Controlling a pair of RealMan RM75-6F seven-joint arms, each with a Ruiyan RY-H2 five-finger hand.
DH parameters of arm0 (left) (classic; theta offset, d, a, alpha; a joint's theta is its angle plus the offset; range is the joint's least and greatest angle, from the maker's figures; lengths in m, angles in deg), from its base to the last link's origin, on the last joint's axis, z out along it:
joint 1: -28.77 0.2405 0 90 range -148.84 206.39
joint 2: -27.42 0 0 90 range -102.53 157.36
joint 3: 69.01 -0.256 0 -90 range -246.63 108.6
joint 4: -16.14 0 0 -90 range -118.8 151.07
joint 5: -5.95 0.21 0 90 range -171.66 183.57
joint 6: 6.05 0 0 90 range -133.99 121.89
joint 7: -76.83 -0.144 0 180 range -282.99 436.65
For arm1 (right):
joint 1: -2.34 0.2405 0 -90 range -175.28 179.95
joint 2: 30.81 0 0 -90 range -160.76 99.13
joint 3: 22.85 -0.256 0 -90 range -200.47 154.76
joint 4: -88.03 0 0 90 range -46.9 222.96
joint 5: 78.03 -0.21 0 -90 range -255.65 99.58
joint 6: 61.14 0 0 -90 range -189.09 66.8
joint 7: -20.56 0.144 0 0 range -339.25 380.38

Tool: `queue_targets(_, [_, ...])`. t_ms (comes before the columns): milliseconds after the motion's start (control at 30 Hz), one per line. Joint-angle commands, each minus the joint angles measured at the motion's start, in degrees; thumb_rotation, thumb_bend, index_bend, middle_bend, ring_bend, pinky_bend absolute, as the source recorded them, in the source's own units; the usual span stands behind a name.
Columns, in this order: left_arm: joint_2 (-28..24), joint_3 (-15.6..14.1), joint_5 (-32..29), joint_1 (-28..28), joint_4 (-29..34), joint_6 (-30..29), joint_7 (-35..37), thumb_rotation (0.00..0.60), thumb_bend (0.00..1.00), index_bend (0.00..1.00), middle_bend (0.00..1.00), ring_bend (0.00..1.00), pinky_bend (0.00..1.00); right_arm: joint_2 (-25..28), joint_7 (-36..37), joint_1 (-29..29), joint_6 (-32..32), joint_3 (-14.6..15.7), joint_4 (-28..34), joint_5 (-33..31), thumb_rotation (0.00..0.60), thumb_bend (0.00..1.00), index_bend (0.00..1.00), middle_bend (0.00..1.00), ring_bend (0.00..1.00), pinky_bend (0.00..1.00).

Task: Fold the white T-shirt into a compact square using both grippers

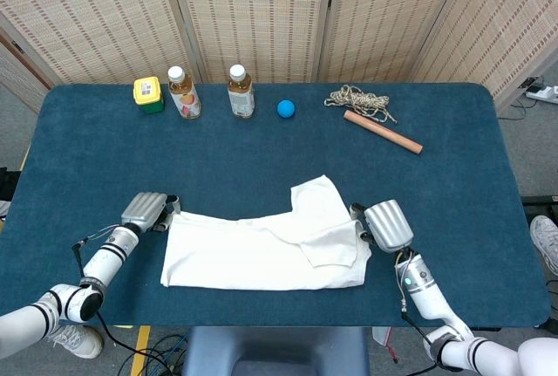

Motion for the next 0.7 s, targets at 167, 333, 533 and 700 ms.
queue_targets(167, [-2.1,0.2,-2.2,0.4,3.1,-0.3,-1.7,0.6,0.47,0.19,0.95,0.85,1.0,-1.0,0.0,0.6,1.7,0.5,-2.1,-1.2,0.6,0.62,0.88,1.0,1.0,1.0])
queue_targets(333, [-4.2,0.6,-3.9,1.5,6.5,-1.8,-2.2,0.6,0.43,0.08,0.95,0.85,1.0,-2.1,0.6,1.0,1.9,0.1,-4.1,-2.1,0.6,0.62,0.88,1.0,1.0,1.0])
queue_targets(533, [-6.5,0.8,-4.1,3.3,10.7,-5.3,-2.2,0.6,0.41,0.06,0.95,0.85,1.0,-3.8,1.8,1.6,1.9,-0.3,-7.3,-2.7,0.6,0.62,0.88,1.0,1.0,1.0])
queue_targets(700, [-8.4,0.4,-3.0,4.9,13.9,-7.7,-1.8,0.6,0.41,0.05,0.95,0.85,1.0,-4.8,2.6,2.1,1.1,-0.5,-8.9,-2.7,0.6,0.62,0.88,1.0,1.0,1.0])
